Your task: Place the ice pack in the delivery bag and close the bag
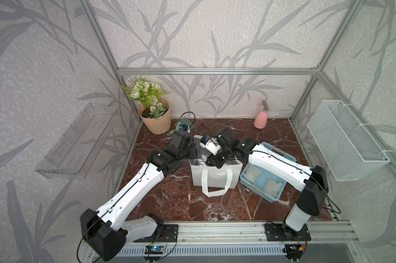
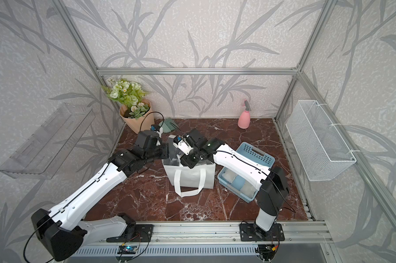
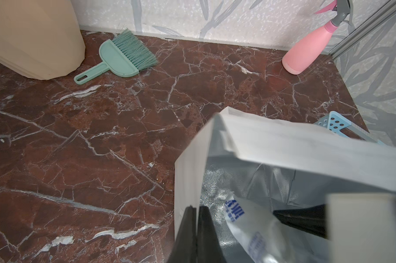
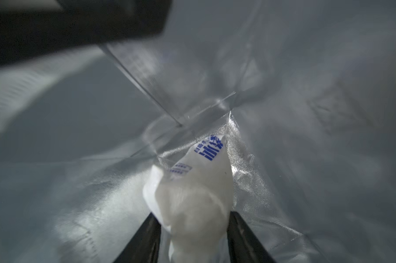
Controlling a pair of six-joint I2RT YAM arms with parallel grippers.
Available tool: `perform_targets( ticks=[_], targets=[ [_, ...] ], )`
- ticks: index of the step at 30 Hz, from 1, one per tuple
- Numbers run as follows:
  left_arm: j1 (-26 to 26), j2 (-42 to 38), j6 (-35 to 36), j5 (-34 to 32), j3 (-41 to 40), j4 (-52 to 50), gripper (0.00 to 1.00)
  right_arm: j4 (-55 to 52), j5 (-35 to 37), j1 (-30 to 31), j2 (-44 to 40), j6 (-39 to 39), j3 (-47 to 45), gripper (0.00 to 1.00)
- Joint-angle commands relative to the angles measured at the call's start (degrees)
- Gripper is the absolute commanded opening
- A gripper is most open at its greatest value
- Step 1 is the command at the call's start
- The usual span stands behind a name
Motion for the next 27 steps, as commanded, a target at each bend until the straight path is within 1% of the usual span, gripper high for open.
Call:
perform_targets(
  ticks=[1, 4, 6, 8, 11, 12, 13, 16, 19, 22, 25, 27],
  targets=[
    [-0.2, -0.4, 1.0, -0.3, 1.4, 0.8, 0.00, -4.1, 2.5, -0.1, 3.1, -1.1, -1.2, 0.50],
    [-0.3, -0.5, 0.8, 0.3, 0.8, 1.3, 0.00, -6.5, 3.1, -0.1, 6.4, -0.1, 0.0, 0.51],
    [-0.2, -0.6, 0.6, 0.6, 0.2, 1.7, 0.00, -7.7, 2.9, -0.1, 8.4, 0.1, 1.0, 0.53],
    [-0.3, -0.7, 0.4, 0.9, 0.1, 1.8, 0.00, -8.8, 3.1, -0.1, 9.4, 1.1, 2.4, 0.58],
    [-0.3, -1.1, 0.3, 0.9, -0.1, 1.9, 0.00, -8.2, 3.3, -0.1, 8.0, 1.8, 3.2, 0.70],
    [-0.3, -1.2, 0.2, 0.9, -0.3, 1.9, 0.00, -7.8, 3.6, -0.2, 7.0, 2.1, 3.5, 0.74],
    [-0.3, -1.3, 0.1, 0.9, -0.4, 1.9, 0.00, -7.5, 3.8, -0.2, 6.0, 2.2, 3.7, 0.77],
    [-0.3, -1.3, -0.1, 1.0, -0.7, 2.2, 0.00, -7.3, 5.2, -0.4, 2.1, 2.7, 5.5, 0.81],
    [-0.2, -1.2, -0.4, 1.0, -0.9, 2.5, 0.00, -6.2, 8.3, -0.6, -3.2, 3.9, 6.4, 0.85],
    [-0.3, -1.1, -0.6, 1.2, -1.1, 3.1, 0.00, -2.8, 9.4, -0.6, -10.0, 3.8, 4.2, 0.91],
    [-0.3, -0.8, -0.5, 1.5, -1.1, 3.1, 0.00, -0.5, 12.8, -0.9, -17.1, 5.7, 1.4, 0.98],
    [-0.3, -0.7, -0.5, 1.5, -1.1, 2.9, 0.04, 0.6, 14.9, -2.1, -21.3, 8.4, -0.8, 1.00]
  ],
)
